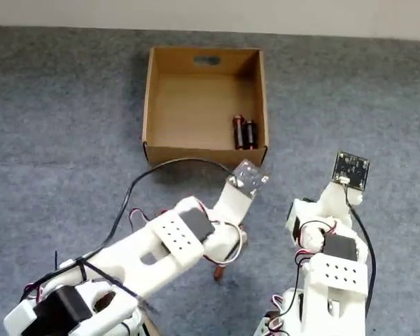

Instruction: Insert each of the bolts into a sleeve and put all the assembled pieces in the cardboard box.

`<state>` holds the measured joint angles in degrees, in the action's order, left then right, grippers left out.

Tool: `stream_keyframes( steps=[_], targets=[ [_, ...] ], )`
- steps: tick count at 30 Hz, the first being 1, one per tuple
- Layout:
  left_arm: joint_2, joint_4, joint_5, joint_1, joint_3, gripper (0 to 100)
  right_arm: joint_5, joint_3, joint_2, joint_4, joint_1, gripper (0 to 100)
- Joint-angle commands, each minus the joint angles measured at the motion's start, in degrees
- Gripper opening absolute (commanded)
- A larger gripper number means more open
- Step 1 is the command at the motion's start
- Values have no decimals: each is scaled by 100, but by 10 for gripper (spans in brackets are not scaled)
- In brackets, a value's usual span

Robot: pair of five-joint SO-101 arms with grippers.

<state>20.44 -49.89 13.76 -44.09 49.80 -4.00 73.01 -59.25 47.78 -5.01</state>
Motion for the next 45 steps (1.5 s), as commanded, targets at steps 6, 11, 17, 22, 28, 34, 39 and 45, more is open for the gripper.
stream_keyframes(
  steps=[6, 11, 17, 22, 28, 34, 39, 45],
  targets=[
    [13, 413, 53, 22, 330, 186, -26, -40, -119, -101, -40, 6],
    [-66, 571, 53, 163, 365, 185, -26, -40, -119, -101, -40, 6],
    [-1042, 985, 62, 189, 224, 185, -26, -40, -119, -92, -40, 6],
    [-1253, 440, 53, 277, -233, 160, -26, -40, -119, -92, -40, 6],
    [-1253, -18, 18, 277, -259, 32, -26, -40, -119, -92, -40, 6],
    [-857, -1029, 0, 286, -558, 8, -26, 66, -119, -101, -40, 6],
    [716, -2620, -97, 963, -1130, 8, -26, 75, -119, -101, -40, 6],
    [2220, -2760, -1196, 3451, -347, 8, -26, 84, -119, -101, -40, 6]
  ],
)
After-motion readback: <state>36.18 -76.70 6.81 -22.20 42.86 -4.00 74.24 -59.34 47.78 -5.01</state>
